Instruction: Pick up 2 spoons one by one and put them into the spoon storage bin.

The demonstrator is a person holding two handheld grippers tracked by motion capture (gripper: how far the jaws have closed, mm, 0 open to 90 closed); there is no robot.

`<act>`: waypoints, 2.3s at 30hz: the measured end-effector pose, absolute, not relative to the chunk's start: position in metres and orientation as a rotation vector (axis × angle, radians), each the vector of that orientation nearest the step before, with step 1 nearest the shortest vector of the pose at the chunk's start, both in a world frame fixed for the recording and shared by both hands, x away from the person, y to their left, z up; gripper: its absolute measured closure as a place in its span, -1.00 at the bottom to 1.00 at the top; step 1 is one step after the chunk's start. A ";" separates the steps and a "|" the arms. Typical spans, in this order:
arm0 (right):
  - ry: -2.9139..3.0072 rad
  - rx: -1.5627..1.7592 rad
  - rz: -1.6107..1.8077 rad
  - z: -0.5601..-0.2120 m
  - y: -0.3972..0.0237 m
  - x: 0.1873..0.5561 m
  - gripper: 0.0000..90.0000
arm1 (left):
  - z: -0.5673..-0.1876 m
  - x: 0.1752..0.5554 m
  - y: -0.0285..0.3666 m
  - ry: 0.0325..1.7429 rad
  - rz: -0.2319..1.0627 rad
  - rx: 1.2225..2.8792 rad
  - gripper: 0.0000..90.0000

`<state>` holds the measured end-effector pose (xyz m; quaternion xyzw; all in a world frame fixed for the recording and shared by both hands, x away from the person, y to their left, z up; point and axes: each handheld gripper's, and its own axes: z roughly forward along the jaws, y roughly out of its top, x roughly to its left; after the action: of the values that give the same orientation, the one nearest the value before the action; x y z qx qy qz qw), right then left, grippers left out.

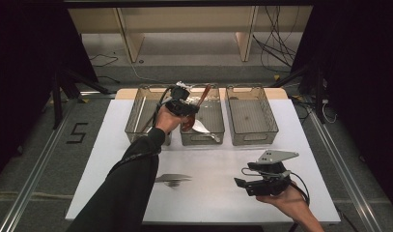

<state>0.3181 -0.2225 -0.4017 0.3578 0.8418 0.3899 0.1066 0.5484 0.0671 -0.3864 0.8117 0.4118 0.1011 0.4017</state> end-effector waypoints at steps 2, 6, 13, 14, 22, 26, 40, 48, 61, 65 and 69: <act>2.479 1.055 1.146 -0.402 -0.223 0.318 -0.37 | -0.386 0.549 0.070 1.050 0.231 2.049 0.62; 2.480 1.059 1.143 -0.402 -0.223 0.318 -0.37 | -0.382 0.546 0.077 1.055 0.213 2.066 0.41; 2.475 1.063 1.143 -0.402 -0.223 0.318 -0.37 | -0.370 0.530 0.090 1.022 0.174 2.089 0.02; 2.475 1.062 1.144 -0.402 -0.223 0.318 -0.37 | -0.368 0.527 0.093 1.014 0.166 2.098 0.00; 2.464 1.072 1.145 -0.401 -0.223 0.318 -0.37 | -0.355 0.499 0.117 0.963 0.173 2.122 -0.25; 2.463 1.073 1.144 -0.401 -0.223 0.319 -0.37 | -0.354 0.485 0.129 0.938 0.168 2.142 -0.36; 2.464 1.069 1.137 -0.401 -0.221 0.318 -0.37 | -0.366 0.443 0.158 0.907 0.214 2.229 -0.47; 2.465 1.070 1.137 -0.401 -0.222 0.317 -0.37 | -0.372 0.432 0.160 0.872 0.204 2.277 -0.52; 2.467 1.066 1.135 -0.401 -0.222 0.317 -0.37 | -0.388 0.418 0.165 0.846 0.194 2.368 -0.56; 2.464 1.068 1.137 -0.401 -0.222 0.317 -0.37 | -0.390 0.414 0.166 0.839 0.196 2.380 -0.57; 2.463 1.070 1.137 -0.401 -0.222 0.318 -0.37 | -0.394 0.410 0.167 0.835 0.202 2.393 -0.58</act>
<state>0.3177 -0.2218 -0.4015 0.3647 0.8392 0.3874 0.1125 0.4104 0.1666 -0.3939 0.8993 0.3137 0.0758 0.2951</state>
